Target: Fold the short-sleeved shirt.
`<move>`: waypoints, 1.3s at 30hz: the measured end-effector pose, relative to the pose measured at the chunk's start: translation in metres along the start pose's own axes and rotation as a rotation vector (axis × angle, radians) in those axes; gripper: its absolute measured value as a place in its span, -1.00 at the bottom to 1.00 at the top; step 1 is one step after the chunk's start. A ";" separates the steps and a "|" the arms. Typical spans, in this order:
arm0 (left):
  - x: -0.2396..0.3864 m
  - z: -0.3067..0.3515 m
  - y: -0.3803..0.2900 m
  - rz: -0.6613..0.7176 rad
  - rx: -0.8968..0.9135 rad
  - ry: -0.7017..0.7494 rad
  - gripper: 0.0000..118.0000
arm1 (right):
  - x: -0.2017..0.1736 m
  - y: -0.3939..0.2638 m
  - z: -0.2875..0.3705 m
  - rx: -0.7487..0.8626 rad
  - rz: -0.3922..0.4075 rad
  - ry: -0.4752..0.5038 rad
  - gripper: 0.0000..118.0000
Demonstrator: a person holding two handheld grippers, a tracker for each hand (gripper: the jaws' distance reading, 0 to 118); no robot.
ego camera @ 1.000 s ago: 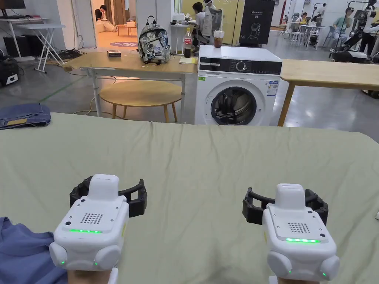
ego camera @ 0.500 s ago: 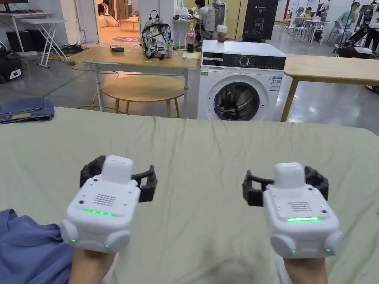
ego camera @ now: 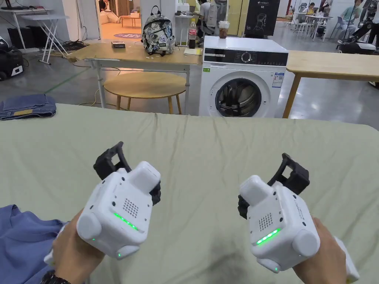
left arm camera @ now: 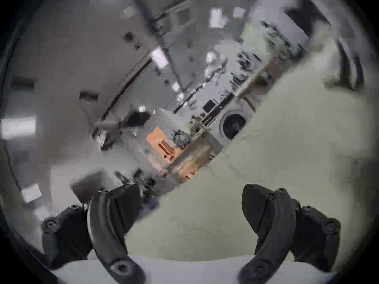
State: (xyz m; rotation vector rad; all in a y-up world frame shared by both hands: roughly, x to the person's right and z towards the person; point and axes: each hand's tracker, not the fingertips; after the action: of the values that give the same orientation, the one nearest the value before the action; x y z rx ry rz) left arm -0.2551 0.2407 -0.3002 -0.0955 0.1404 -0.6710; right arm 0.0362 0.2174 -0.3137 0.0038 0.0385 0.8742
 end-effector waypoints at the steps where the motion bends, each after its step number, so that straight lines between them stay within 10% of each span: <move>1: 0.008 0.016 0.006 0.136 -0.006 -0.012 0.73 | 0.005 0.000 0.000 -0.030 -0.118 0.023 1.00; 8: -0.013 0.018 -0.010 0.745 0.005 -0.031 0.73 | 0.030 -0.024 -0.013 -0.158 -0.820 0.054 1.00; 12: -0.009 0.022 -0.015 0.882 0.040 -0.014 0.73 | 0.033 -0.034 -0.010 -0.182 -1.030 0.021 1.00; 28: 0.000 0.031 0.000 0.719 -0.017 0.016 0.73 | 0.017 -0.010 0.002 -0.101 -0.782 0.019 1.00; 31: -0.002 0.035 -0.003 0.738 0.014 0.029 0.60 | 0.016 -0.008 0.003 -0.098 -0.805 0.021 0.52; 35: -0.003 0.037 0.000 0.691 0.013 0.061 -0.33 | 0.014 -0.008 0.004 -0.116 -0.817 -0.007 -0.64; 39: -0.004 0.037 0.005 0.643 -0.029 0.061 -0.99 | 0.016 -0.010 0.006 -0.118 -0.839 -0.010 -1.00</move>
State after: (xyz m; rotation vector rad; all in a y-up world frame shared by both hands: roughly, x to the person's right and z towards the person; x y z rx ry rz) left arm -0.2499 0.2487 -0.2643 -0.0526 0.2260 -0.0298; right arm 0.0542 0.2232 -0.3081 -0.1116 -0.0219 0.0365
